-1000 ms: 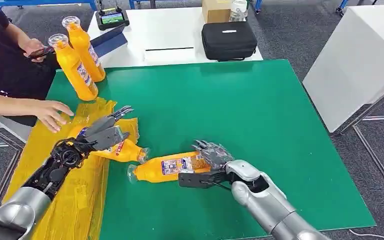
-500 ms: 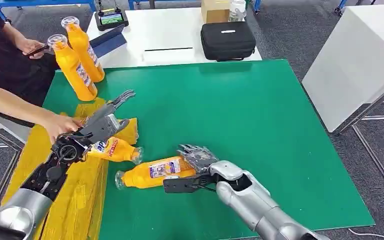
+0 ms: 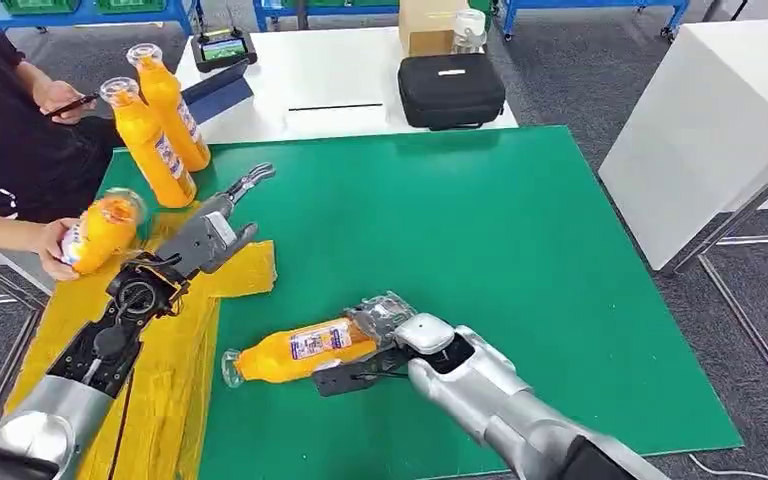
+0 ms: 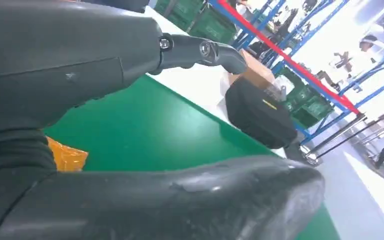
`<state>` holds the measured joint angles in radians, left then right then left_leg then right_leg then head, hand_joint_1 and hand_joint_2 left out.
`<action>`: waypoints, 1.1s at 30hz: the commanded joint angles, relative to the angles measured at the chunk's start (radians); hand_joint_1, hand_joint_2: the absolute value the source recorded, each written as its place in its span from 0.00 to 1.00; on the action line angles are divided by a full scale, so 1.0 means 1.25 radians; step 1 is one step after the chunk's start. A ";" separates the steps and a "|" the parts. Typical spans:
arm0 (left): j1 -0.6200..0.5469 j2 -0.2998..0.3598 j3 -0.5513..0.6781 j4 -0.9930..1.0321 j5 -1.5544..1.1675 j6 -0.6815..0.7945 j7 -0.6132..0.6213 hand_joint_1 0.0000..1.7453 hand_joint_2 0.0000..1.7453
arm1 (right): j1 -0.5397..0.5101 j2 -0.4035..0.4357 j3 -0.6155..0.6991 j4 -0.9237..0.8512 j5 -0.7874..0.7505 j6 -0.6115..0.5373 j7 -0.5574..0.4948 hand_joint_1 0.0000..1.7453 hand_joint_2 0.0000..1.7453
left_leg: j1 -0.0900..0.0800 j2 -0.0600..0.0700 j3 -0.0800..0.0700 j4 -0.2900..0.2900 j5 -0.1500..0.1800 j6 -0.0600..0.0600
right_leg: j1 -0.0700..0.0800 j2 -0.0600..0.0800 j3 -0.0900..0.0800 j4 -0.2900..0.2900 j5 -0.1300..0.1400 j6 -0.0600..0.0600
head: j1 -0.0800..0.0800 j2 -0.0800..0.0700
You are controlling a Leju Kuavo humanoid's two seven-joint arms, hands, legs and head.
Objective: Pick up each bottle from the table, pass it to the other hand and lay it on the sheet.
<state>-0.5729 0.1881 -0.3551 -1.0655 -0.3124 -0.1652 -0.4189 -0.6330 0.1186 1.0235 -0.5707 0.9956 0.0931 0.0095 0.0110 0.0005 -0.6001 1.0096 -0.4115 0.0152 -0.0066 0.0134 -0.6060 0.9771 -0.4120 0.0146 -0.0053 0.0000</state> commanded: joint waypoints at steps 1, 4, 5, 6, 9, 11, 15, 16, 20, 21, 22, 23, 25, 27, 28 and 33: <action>-0.032 -0.024 0.006 0.033 0.004 -0.004 0.002 0.00 0.00 | 0.086 -0.025 0.075 0.127 0.012 0.013 0.005 1.00 1.00 | 0.002 -0.006 0.002 -0.001 0.001 0.000 | 0.002 -0.007 0.005 -0.003 -0.001 0.000 | 0.000 0.000; -0.032 -0.024 0.006 0.033 0.004 -0.004 0.002 0.00 0.00 | 0.086 -0.025 0.075 0.127 0.012 0.013 0.005 1.00 1.00 | 0.002 -0.006 0.002 -0.001 0.001 0.000 | 0.002 -0.007 0.005 -0.003 -0.001 0.000 | 0.000 0.000; -0.033 -0.024 0.007 0.036 0.006 -0.005 0.001 0.00 0.00 | 0.086 -0.025 0.076 0.127 0.014 0.017 0.006 1.00 1.00 | 0.002 -0.007 0.001 -0.002 0.001 0.000 | 0.002 -0.007 0.005 -0.003 0.000 0.000 | 0.000 0.000; -0.034 -0.024 0.008 0.038 0.007 -0.003 0.001 0.00 0.00 | 0.087 -0.026 0.077 0.124 0.019 0.017 0.012 1.00 1.00 | 0.002 -0.007 0.001 -0.002 0.001 0.000 | 0.002 -0.008 0.005 -0.004 0.000 0.000 | 0.000 0.000; 0.005 -0.038 0.070 0.008 0.097 -0.055 0.053 0.00 0.00 | 0.075 -0.050 -0.026 0.092 -0.005 -0.062 0.063 1.00 1.00 | 0.001 -0.006 0.009 -0.001 -0.001 0.000 | 0.002 -0.006 0.013 -0.003 -0.002 0.003 | 0.000 0.000; 0.038 -0.050 0.143 -0.006 0.200 -0.074 0.089 0.00 0.00 | 0.076 -0.072 -0.123 0.002 -0.046 -0.130 0.078 1.00 1.00 | 0.000 -0.005 0.009 -0.001 -0.002 0.001 | 0.001 -0.006 0.013 -0.003 -0.002 0.004 | 0.000 0.000; 0.088 -0.050 0.237 -0.018 0.320 -0.043 0.129 0.00 0.00 | 0.137 -0.149 -0.324 -0.294 -0.153 -0.172 0.040 1.00 1.00 | -0.001 -0.001 0.005 -0.001 -0.004 0.001 | 0.000 -0.001 0.013 -0.002 -0.001 0.003 | 0.000 0.000; 0.094 -0.045 0.258 -0.009 0.345 -0.015 0.129 0.00 0.00 | 0.165 -0.159 -0.390 -0.384 -0.215 -0.191 0.002 1.00 1.00 | -0.001 -0.003 0.003 -0.002 -0.002 0.002 | 0.000 -0.003 0.014 -0.003 0.000 0.003 | 0.000 0.000; 0.092 -0.037 0.264 0.005 0.363 -0.016 0.129 0.00 0.00 | 0.192 -0.171 -0.411 -0.447 -0.227 -0.176 -0.003 1.00 1.00 | -0.001 -0.005 -0.001 0.001 0.002 0.003 | 0.000 -0.005 0.012 0.000 0.002 0.004 | 0.001 0.000; 0.091 -0.037 0.263 0.005 0.363 -0.016 0.129 0.00 0.00 | 0.194 -0.170 -0.410 -0.445 -0.227 -0.176 -0.003 1.00 1.00 | -0.001 -0.006 -0.005 0.001 0.004 0.003 | -0.001 -0.007 0.009 0.000 0.003 0.004 | 0.000 0.000; 0.090 -0.038 0.260 0.005 0.362 -0.014 0.129 0.00 0.00 | 0.192 -0.167 -0.409 -0.438 -0.225 -0.176 -0.002 1.00 1.00 | -0.001 -0.004 -0.009 0.001 0.006 0.003 | 0.000 -0.005 0.004 0.000 0.005 0.006 | 0.000 0.000; 0.090 -0.038 0.260 0.005 0.362 -0.014 0.129 0.00 0.00 | 0.192 -0.167 -0.409 -0.438 -0.225 -0.176 -0.002 1.00 1.00 | -0.001 -0.004 -0.012 0.000 0.006 0.003 | 0.000 -0.005 0.002 0.000 0.007 0.004 | 0.000 0.000; 0.089 -0.039 0.258 0.004 0.360 -0.014 0.130 0.00 0.00 | 0.194 -0.165 -0.407 -0.434 -0.222 -0.180 -0.002 1.00 1.00 | -0.001 -0.005 -0.015 0.000 0.007 0.004 | -0.001 -0.006 -0.002 0.000 0.007 0.005 | 0.000 0.000; 0.089 -0.039 0.258 0.004 0.360 -0.014 0.130 0.00 0.00 | 0.194 -0.165 -0.407 -0.434 -0.222 -0.180 -0.002 1.00 1.00 | -0.001 -0.006 -0.016 0.001 0.006 0.003 | 0.000 -0.008 -0.002 0.000 0.006 0.005 | 0.000 0.000; 0.089 -0.039 0.258 0.004 0.360 -0.014 0.130 0.00 0.00 | 0.194 -0.165 -0.407 -0.434 -0.222 -0.180 -0.002 1.00 1.00 | 0.000 -0.005 -0.016 0.001 0.006 0.003 | 0.000 -0.006 -0.003 0.001 0.006 0.005 | 0.000 0.000; 0.089 -0.039 0.258 0.004 0.360 -0.014 0.130 0.00 0.00 | 0.194 -0.165 -0.407 -0.434 -0.222 -0.180 -0.002 1.00 1.00 | -0.001 -0.004 -0.021 0.001 0.007 0.004 | 0.000 -0.005 -0.008 0.001 0.008 0.005 | 0.000 0.000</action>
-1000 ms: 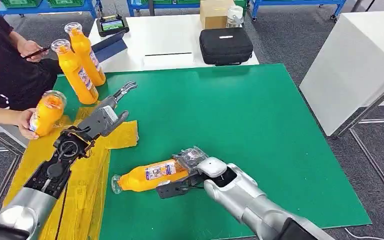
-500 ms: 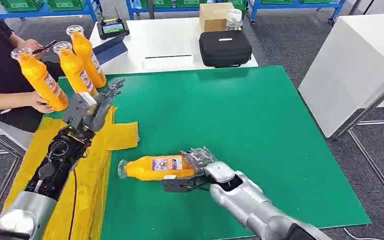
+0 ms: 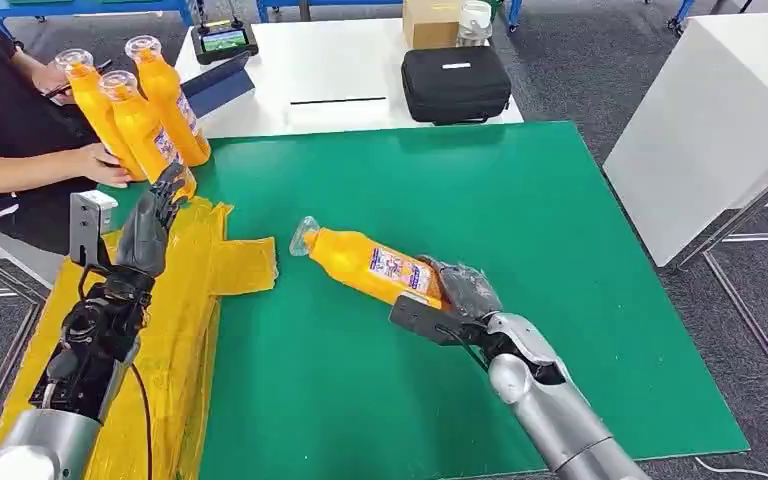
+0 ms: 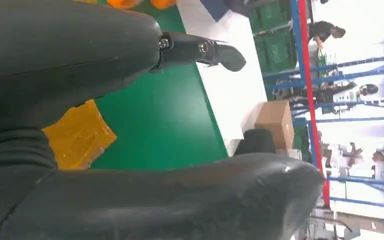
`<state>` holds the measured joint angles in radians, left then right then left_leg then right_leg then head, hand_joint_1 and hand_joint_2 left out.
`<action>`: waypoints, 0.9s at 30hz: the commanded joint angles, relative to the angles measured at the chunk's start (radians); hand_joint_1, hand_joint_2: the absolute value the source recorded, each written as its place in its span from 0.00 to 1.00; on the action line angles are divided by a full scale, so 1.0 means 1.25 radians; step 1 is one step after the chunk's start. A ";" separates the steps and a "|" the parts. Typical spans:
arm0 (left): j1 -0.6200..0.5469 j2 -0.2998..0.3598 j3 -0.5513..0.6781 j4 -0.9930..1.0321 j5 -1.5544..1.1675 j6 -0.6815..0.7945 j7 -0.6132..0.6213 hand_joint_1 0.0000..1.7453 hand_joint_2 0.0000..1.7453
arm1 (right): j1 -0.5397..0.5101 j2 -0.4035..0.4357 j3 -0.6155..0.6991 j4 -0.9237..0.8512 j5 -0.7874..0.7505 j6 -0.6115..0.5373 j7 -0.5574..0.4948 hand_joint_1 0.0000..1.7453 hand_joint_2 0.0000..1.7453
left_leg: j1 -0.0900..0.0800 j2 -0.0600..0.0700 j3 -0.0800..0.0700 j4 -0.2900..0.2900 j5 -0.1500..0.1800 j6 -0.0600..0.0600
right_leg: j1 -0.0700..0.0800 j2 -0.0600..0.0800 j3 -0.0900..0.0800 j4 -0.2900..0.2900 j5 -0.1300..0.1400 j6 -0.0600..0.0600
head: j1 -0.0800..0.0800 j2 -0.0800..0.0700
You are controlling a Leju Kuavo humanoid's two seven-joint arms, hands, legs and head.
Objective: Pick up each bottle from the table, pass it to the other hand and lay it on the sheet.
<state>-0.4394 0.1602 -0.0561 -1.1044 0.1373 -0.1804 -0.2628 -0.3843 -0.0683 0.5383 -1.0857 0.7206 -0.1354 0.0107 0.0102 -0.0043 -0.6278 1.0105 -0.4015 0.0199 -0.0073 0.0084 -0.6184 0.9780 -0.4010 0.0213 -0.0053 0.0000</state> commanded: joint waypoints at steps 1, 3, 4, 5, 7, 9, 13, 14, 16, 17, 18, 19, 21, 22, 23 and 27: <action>-0.018 -0.017 0.019 0.035 0.001 -0.001 0.005 0.00 0.00 | -0.005 -0.015 -0.019 -0.022 -0.002 0.002 -0.003 1.00 1.00 | 0.000 -0.001 0.001 0.000 -0.001 0.000 | 0.000 -0.002 0.002 0.000 -0.001 0.000 | 0.000 0.000; -0.018 -0.017 0.019 0.035 0.001 -0.001 0.005 0.00 0.00 | -0.005 -0.015 -0.019 -0.022 -0.002 0.002 -0.003 1.00 1.00 | 0.000 -0.001 -0.001 0.000 0.000 0.000 | 0.000 -0.001 0.000 0.000 -0.001 0.000 | 0.000 0.000; -0.018 -0.017 0.019 0.035 0.001 -0.001 0.005 0.00 0.00 | -0.005 -0.015 -0.019 -0.022 -0.002 0.002 -0.003 1.00 1.00 | 0.000 -0.001 0.000 0.000 -0.001 0.000 | 0.000 -0.001 0.001 0.000 -0.001 0.000 | 0.000 0.000; -0.018 -0.017 0.019 0.035 0.001 -0.001 0.005 0.00 0.00 | -0.005 -0.015 -0.019 -0.022 -0.002 0.002 -0.003 1.00 1.00 | 0.000 0.000 -0.001 0.000 0.000 0.000 | 0.000 -0.001 0.000 0.000 -0.001 0.000 | 0.000 0.000; -0.018 -0.017 0.019 0.035 0.001 -0.001 0.005 0.00 0.00 | -0.005 -0.015 -0.019 -0.022 -0.002 0.002 -0.003 1.00 1.00 | 0.000 0.000 0.000 0.000 -0.001 0.000 | 0.000 -0.001 0.001 0.000 -0.001 0.000 | 0.000 0.000; -0.007 -0.014 0.035 0.034 0.041 0.015 0.021 0.00 1.00 | 0.000 -0.005 -0.043 -0.026 -0.043 -0.026 -0.048 1.00 1.00 | 0.000 0.000 0.000 0.000 -0.001 0.000 | 0.000 -0.001 0.001 0.000 -0.001 0.000 | 0.000 0.000; 0.017 0.005 0.113 0.065 0.208 -0.012 0.006 0.00 1.00 | 0.036 -0.009 -0.082 -0.139 -0.101 -0.049 -0.083 1.00 1.00 | -0.001 0.001 0.000 0.000 -0.001 0.000 | 0.000 0.001 0.000 0.000 -0.001 0.000 | 0.000 0.000; 0.014 0.007 0.119 0.070 0.218 -0.007 0.000 0.00 1.00 | 0.039 -0.007 -0.086 -0.149 -0.105 -0.049 -0.082 1.00 1.00 | -0.001 0.002 0.001 0.000 -0.002 -0.001 | 0.000 0.002 0.001 0.000 -0.002 -0.001 | 0.000 0.000; -0.017 0.000 0.137 0.112 0.283 -0.007 0.022 0.00 1.00 | 0.045 0.003 -0.098 -0.158 -0.111 -0.046 -0.077 1.00 1.00 | 0.000 0.002 0.001 0.000 -0.002 -0.001 | 0.000 0.001 0.000 0.001 -0.002 -0.001 | 0.000 0.000; -0.028 0.000 0.133 0.131 0.317 -0.020 0.034 0.00 1.00 | 0.045 0.013 -0.107 -0.153 -0.115 -0.049 -0.077 1.00 1.00 | 0.000 0.001 -0.001 0.000 -0.001 -0.001 | 0.000 0.000 0.000 0.001 -0.001 -0.001 | 0.000 0.000; -0.035 -0.001 0.123 0.149 0.345 -0.033 0.048 0.00 1.00 | 0.044 0.021 -0.115 -0.148 -0.119 -0.056 -0.082 1.00 1.00 | 0.000 0.000 -0.002 0.000 -0.001 -0.001 | 0.000 -0.001 -0.002 0.000 -0.001 -0.001 | 0.000 0.000; -0.030 -0.010 0.115 0.159 0.377 -0.064 0.069 0.00 1.00 | 0.043 0.026 -0.121 -0.143 -0.120 -0.068 -0.087 1.00 1.00 | 0.000 -0.001 -0.001 0.000 -0.001 -0.001 | 0.000 -0.002 -0.001 0.001 -0.002 -0.001 | 0.000 0.000; -0.005 -0.044 0.086 0.157 0.469 -0.150 0.119 0.00 1.00 | 0.027 0.036 -0.128 -0.115 -0.117 -0.101 -0.099 1.00 1.00 | 0.000 -0.001 -0.001 0.000 -0.001 -0.001 | 0.000 -0.002 0.000 0.000 -0.002 -0.001 | 0.000 0.000; 0.008 -0.097 0.054 0.134 0.667 -0.316 0.277 0.00 1.00 | -0.014 0.072 -0.137 -0.068 -0.112 -0.150 -0.130 1.00 1.00 | 0.000 -0.001 -0.002 -0.001 0.000 0.000 | 0.000 -0.002 -0.001 0.000 -0.001 0.000 | 0.000 0.000; 0.044 -0.144 -0.029 0.045 0.644 -0.225 0.225 0.00 1.00 | -0.075 0.109 -0.127 -0.003 -0.112 -0.155 -0.127 1.00 1.00 | -0.001 -0.001 -0.003 -0.001 0.000 0.000 | -0.001 -0.003 -0.002 0.000 -0.001 0.000 | 0.000 0.000; 0.085 -0.123 -0.181 -0.075 0.710 -0.131 0.176 0.00 1.00 | -0.161 0.160 -0.100 0.082 -0.108 -0.177 -0.115 1.00 1.00 | -0.002 0.000 -0.005 0.001 0.000 0.001 | -0.002 -0.001 -0.004 0.001 0.000 0.001 | 0.000 0.000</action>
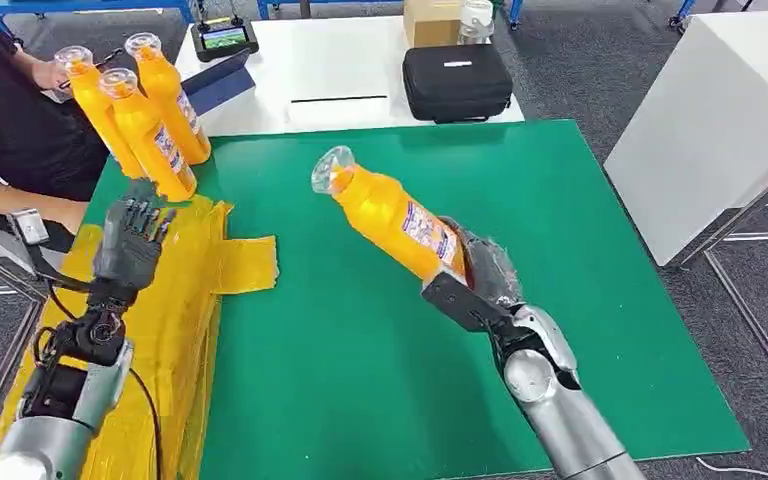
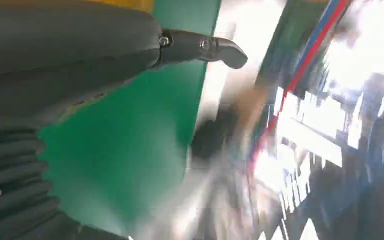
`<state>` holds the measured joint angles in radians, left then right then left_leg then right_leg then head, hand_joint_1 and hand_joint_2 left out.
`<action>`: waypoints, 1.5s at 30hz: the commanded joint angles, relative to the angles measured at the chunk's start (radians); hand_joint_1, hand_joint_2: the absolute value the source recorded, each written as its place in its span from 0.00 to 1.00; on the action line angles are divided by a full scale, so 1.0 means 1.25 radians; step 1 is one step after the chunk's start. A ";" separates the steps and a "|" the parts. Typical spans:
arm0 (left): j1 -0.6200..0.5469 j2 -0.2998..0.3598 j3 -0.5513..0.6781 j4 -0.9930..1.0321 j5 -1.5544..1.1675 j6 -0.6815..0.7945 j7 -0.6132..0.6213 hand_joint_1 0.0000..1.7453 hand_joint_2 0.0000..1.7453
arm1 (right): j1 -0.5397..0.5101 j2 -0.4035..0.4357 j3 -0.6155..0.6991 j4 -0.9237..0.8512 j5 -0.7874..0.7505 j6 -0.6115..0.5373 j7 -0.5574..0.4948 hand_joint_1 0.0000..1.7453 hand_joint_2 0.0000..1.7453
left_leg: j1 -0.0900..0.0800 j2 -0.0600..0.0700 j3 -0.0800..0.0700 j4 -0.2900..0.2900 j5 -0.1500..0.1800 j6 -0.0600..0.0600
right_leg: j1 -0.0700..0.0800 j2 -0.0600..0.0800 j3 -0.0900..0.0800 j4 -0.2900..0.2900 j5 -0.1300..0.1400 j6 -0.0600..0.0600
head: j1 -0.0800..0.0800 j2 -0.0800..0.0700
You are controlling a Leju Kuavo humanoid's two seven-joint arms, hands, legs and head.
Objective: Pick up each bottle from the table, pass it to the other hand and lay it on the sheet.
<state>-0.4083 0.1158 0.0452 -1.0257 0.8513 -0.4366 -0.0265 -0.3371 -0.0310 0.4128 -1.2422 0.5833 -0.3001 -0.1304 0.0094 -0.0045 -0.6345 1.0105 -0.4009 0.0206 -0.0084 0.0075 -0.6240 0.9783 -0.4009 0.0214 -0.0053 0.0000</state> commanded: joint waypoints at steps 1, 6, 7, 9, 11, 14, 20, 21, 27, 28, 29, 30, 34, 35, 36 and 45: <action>0.064 -0.085 -0.268 -0.146 0.147 0.073 -0.010 0.00 1.00 | -0.202 0.133 0.003 0.213 0.000 -0.044 -0.002 1.00 1.00 | -0.001 0.002 0.002 0.002 -0.002 0.000 | -0.001 0.001 0.002 0.001 -0.001 0.000 | 0.000 0.000; 0.068 -0.087 -0.283 -0.163 0.174 0.074 -0.005 0.00 1.00 | -0.215 0.155 0.012 0.234 0.002 -0.049 0.004 1.00 1.00 | -0.002 0.001 0.004 0.000 -0.002 -0.001 | -0.001 0.000 0.003 0.001 -0.001 0.000 | 0.000 0.000; 0.069 -0.089 -0.284 -0.166 0.175 0.074 -0.004 0.00 1.00 | -0.220 0.158 0.013 0.241 0.001 -0.047 0.007 1.00 1.00 | -0.002 0.001 0.002 0.000 -0.001 -0.001 | -0.001 0.000 0.002 0.000 -0.001 0.000 | 0.000 0.000; 0.070 -0.096 -0.289 -0.176 0.176 0.073 -0.003 0.00 1.00 | -0.234 0.164 0.013 0.259 0.002 -0.046 0.012 1.00 1.00 | -0.002 0.001 0.002 0.001 -0.001 0.000 | -0.001 0.000 0.002 0.000 -0.001 0.000 | 0.000 0.000; 0.070 -0.096 -0.289 -0.176 0.176 0.073 -0.003 0.00 1.00 | -0.234 0.164 0.013 0.259 0.002 -0.046 0.012 1.00 1.00 | -0.001 0.001 0.001 0.000 0.000 0.000 | -0.001 0.000 0.000 0.000 0.000 0.001 | 0.000 0.000; 0.070 -0.096 -0.289 -0.175 0.176 0.074 -0.003 0.00 1.00 | -0.235 0.163 0.013 0.262 0.002 -0.047 0.010 1.00 1.00 | -0.001 0.001 0.003 0.001 -0.001 0.000 | -0.001 0.000 0.003 0.000 -0.001 0.001 | 0.000 0.000; 0.069 -0.108 -0.295 -0.178 0.182 0.072 0.008 0.00 1.00 | -0.256 0.172 0.016 0.292 0.006 -0.045 0.014 1.00 1.00 | -0.001 0.000 0.001 0.000 -0.001 0.000 | -0.001 0.000 0.001 0.000 0.000 0.001 | 0.000 0.000; 0.068 -0.116 -0.300 -0.180 0.185 0.071 0.013 0.00 1.00 | -0.267 0.178 0.018 0.305 0.010 -0.045 0.016 1.00 1.00 | -0.001 0.001 0.002 0.001 -0.002 0.000 | -0.001 0.000 0.002 0.000 -0.001 0.000 | 0.000 0.000; 0.042 -0.147 -0.340 -0.162 0.182 0.081 0.019 0.00 1.00 | -0.337 0.223 0.032 0.401 0.017 -0.031 0.025 1.00 1.00 | -0.001 0.001 0.002 0.002 -0.002 0.000 | -0.001 0.000 0.002 0.001 -0.001 0.000 | 0.000 0.000; 0.029 -0.150 -0.342 -0.154 0.180 0.081 0.016 0.00 1.00 | -0.340 0.231 0.042 0.414 0.021 -0.026 0.025 1.00 1.00 | -0.001 0.000 0.000 0.001 -0.001 0.000 | -0.001 0.000 0.000 0.001 0.000 0.001 | 0.000 0.000; 0.018 -0.152 -0.341 -0.150 0.177 0.082 0.011 0.00 1.00 | -0.338 0.239 0.054 0.423 0.025 -0.019 0.023 1.00 1.00 | -0.002 0.000 0.000 0.001 0.000 0.000 | -0.001 0.000 0.000 0.001 0.000 0.001 | 0.000 0.000; 0.013 -0.154 -0.340 -0.149 0.176 0.084 0.009 0.00 1.00 | -0.334 0.244 0.061 0.425 0.027 -0.017 0.023 1.00 1.00 | -0.001 0.000 0.002 0.001 -0.001 -0.001 | -0.001 0.000 0.001 0.001 -0.001 0.000 | 0.000 0.000; -0.009 -0.156 -0.325 -0.141 0.179 0.093 0.006 0.00 1.00 | -0.309 0.296 0.139 0.450 0.052 0.005 0.031 1.00 1.00 | -0.001 0.001 0.001 0.000 -0.001 -0.001 | -0.001 0.001 0.001 0.000 0.000 0.000 | 0.000 0.000; -0.019 -0.153 -0.322 -0.132 0.183 0.095 0.005 0.00 1.00 | -0.304 0.304 0.190 0.455 0.053 0.015 0.035 1.00 1.00 | -0.001 0.002 0.003 0.001 -0.002 -0.001 | 0.000 0.001 0.002 0.000 -0.001 0.000 | 0.000 0.000; -0.026 -0.150 -0.321 -0.126 0.184 0.094 0.002 0.00 1.00 | -0.297 0.304 0.232 0.449 0.037 0.010 0.045 1.00 1.00 | -0.001 0.002 0.002 0.000 -0.001 -0.001 | -0.001 0.001 0.001 0.000 -0.001 0.000 | 0.000 0.000; -0.041 -0.158 -0.293 -0.134 0.183 0.104 -0.005 0.00 1.00 | -0.256 0.304 0.415 0.418 0.020 -0.011 0.081 1.00 1.00 | 0.000 -0.001 0.002 0.000 -0.001 -0.001 | 0.000 -0.002 0.001 0.000 -0.001 0.000 | 0.000 0.000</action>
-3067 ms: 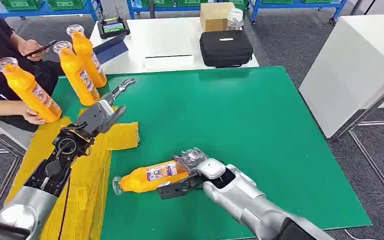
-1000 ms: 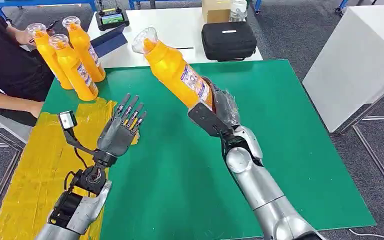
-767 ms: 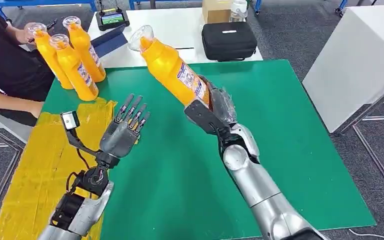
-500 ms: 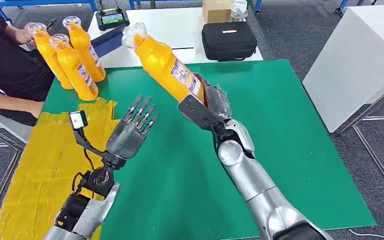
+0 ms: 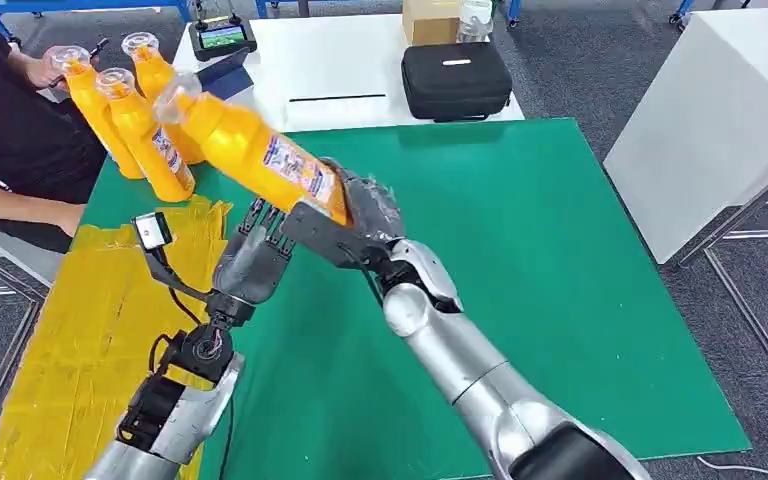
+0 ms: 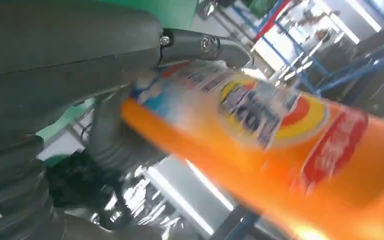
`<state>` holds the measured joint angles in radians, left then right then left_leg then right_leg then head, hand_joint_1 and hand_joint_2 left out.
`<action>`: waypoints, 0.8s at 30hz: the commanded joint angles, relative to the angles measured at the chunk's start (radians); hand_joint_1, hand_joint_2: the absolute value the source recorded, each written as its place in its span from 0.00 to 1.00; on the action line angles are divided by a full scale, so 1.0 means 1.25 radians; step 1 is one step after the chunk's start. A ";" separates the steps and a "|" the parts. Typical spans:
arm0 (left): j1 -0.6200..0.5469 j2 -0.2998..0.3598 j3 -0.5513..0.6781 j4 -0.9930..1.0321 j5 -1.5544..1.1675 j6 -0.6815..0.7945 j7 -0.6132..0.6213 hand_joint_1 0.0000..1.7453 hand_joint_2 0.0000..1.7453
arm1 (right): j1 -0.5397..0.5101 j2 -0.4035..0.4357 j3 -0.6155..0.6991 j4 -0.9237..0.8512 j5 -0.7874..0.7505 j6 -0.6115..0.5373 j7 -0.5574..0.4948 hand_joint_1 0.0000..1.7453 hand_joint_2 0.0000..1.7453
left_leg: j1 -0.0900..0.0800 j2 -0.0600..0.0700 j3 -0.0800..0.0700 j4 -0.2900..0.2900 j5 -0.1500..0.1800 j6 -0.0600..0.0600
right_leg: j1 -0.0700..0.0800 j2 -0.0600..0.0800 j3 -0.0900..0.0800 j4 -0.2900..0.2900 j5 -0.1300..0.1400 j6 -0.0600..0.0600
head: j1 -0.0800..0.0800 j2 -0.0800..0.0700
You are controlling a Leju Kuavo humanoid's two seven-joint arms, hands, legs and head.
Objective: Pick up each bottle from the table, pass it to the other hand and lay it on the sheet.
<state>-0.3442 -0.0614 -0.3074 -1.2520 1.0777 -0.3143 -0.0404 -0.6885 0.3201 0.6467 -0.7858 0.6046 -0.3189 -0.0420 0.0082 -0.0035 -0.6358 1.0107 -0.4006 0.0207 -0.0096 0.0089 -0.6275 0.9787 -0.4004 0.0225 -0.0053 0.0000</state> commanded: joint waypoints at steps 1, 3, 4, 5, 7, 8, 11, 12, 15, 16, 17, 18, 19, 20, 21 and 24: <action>-0.096 -0.018 -0.007 0.046 0.000 0.011 0.005 0.00 1.00 | 0.028 0.023 0.239 0.051 0.005 0.007 0.013 1.00 1.00 | 0.001 -0.002 0.002 0.000 -0.001 -0.001 | 0.001 -0.003 0.003 0.000 -0.001 -0.001 | 0.000 0.000; -0.102 -0.016 0.014 0.038 -0.012 0.030 -0.001 0.00 1.00 | 0.043 0.023 0.265 0.047 0.002 0.015 0.021 1.00 1.00 | 0.001 -0.003 0.003 0.000 -0.001 -0.001 | 0.001 -0.004 0.004 0.000 -0.002 -0.001 | 0.000 0.000; -0.106 -0.011 0.026 0.035 -0.014 0.033 -0.002 0.00 1.00 | 0.050 0.023 0.277 0.044 0.002 0.016 0.018 1.00 1.00 | 0.001 -0.002 0.001 0.000 0.000 0.000 | 0.001 -0.003 0.002 -0.001 -0.001 -0.001 | 0.000 0.000; -0.108 -0.010 0.036 0.037 -0.014 0.036 -0.002 0.00 1.00 | 0.055 0.023 0.290 0.041 0.002 0.022 0.019 1.00 1.00 | 0.001 -0.003 0.001 0.000 0.000 0.000 | 0.001 -0.003 0.002 -0.001 -0.001 -0.001 | -0.001 0.000; -0.110 -0.007 0.050 0.043 -0.015 0.041 -0.001 0.00 1.00 | 0.063 0.023 0.305 0.036 0.001 0.024 0.018 1.00 1.00 | 0.001 -0.002 0.001 0.000 -0.001 -0.001 | 0.002 -0.003 0.002 -0.001 -0.001 -0.001 | 0.000 0.000; -0.109 0.000 0.058 0.047 -0.015 0.042 -0.001 0.00 1.00 | 0.070 0.023 0.313 0.035 0.002 0.027 0.017 1.00 1.00 | 0.001 -0.002 0.001 0.000 0.000 0.000 | 0.001 -0.002 0.002 -0.001 -0.001 -0.001 | 0.000 0.000; -0.111 0.003 0.065 0.059 -0.020 0.043 -0.002 0.00 1.00 | 0.079 0.023 0.325 0.035 0.005 0.036 0.016 1.00 1.00 | 0.001 -0.003 0.003 0.000 -0.001 -0.001 | 0.002 -0.004 0.005 -0.001 -0.002 -0.001 | 0.000 0.000; -0.109 0.006 0.068 0.062 -0.021 0.043 -0.005 0.00 1.00 | 0.084 0.023 0.329 0.034 0.005 0.040 0.014 1.00 1.00 | 0.002 -0.004 0.005 0.000 -0.002 -0.001 | 0.002 -0.005 0.007 -0.001 -0.003 -0.001 | 0.000 0.000; -0.107 0.018 0.077 0.075 -0.026 0.035 -0.017 0.00 1.00 | 0.105 0.023 0.359 0.032 0.013 0.061 0.003 1.00 1.00 | 0.001 -0.003 0.004 -0.001 -0.001 -0.001 | 0.002 -0.004 0.005 -0.002 -0.002 -0.001 | 0.000 0.000; -0.105 0.021 0.079 0.076 -0.026 0.033 -0.018 0.00 1.00 | 0.112 0.023 0.364 0.032 0.013 0.062 0.004 1.00 1.00 | 0.001 -0.002 0.003 -0.001 -0.001 -0.001 | 0.001 -0.003 0.004 -0.002 -0.001 -0.001 | 0.000 0.000; -0.103 0.022 0.079 0.076 -0.027 0.031 -0.019 0.00 1.00 | 0.116 0.023 0.366 0.033 0.013 0.062 0.005 1.00 1.00 | 0.002 -0.004 0.007 -0.001 -0.003 -0.002 | 0.002 -0.005 0.009 -0.002 -0.004 -0.002 | 0.000 0.000; -0.102 0.022 0.079 0.075 -0.027 0.030 -0.020 0.00 1.00 | 0.120 0.023 0.370 0.032 0.013 0.063 0.005 1.00 1.00 | 0.001 -0.003 0.004 -0.001 -0.001 -0.001 | 0.002 -0.003 0.006 -0.002 -0.002 -0.001 | -0.001 0.000; -0.102 0.022 0.079 0.075 -0.027 0.030 -0.020 0.00 1.00 | 0.120 0.023 0.370 0.032 0.013 0.063 0.005 1.00 1.00 | 0.002 -0.004 0.006 -0.001 -0.002 -0.001 | 0.002 -0.004 0.007 -0.002 -0.003 -0.002 | 0.000 0.000; -0.099 0.021 0.081 0.072 -0.030 0.029 -0.027 0.00 1.00 | 0.115 0.023 0.385 0.033 0.006 0.073 0.006 1.00 1.00 | 0.001 -0.003 0.002 -0.001 0.000 -0.001 | 0.001 -0.003 0.003 -0.001 -0.001 -0.001 | -0.001 0.000; -0.097 0.019 0.082 0.068 -0.036 0.031 -0.036 1.00 1.00 | 0.114 0.023 0.395 0.038 -0.007 0.075 0.006 1.00 1.00 | 0.001 -0.003 0.003 -0.001 -0.001 -0.001 | 0.002 -0.004 0.004 -0.001 -0.002 -0.001 | 0.000 0.000; -0.095 0.013 0.090 0.055 -0.040 0.039 -0.042 1.00 1.00 | 0.105 0.023 0.405 0.050 -0.026 0.062 0.009 1.00 1.00 | 0.002 -0.004 0.003 -0.001 -0.001 -0.001 | 0.002 -0.004 0.004 -0.002 -0.002 -0.001 | 0.000 0.000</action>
<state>-0.3109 -0.0244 -0.2190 -1.2402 1.0373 -0.2899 -0.0816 -0.6569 0.3376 0.9391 -0.7763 0.5963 -0.3094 0.0015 0.0080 -0.0033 -0.6367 1.0107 -0.4007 0.0205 -0.0098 0.0093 -0.6290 0.9785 -0.4006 0.0221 -0.0053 0.0000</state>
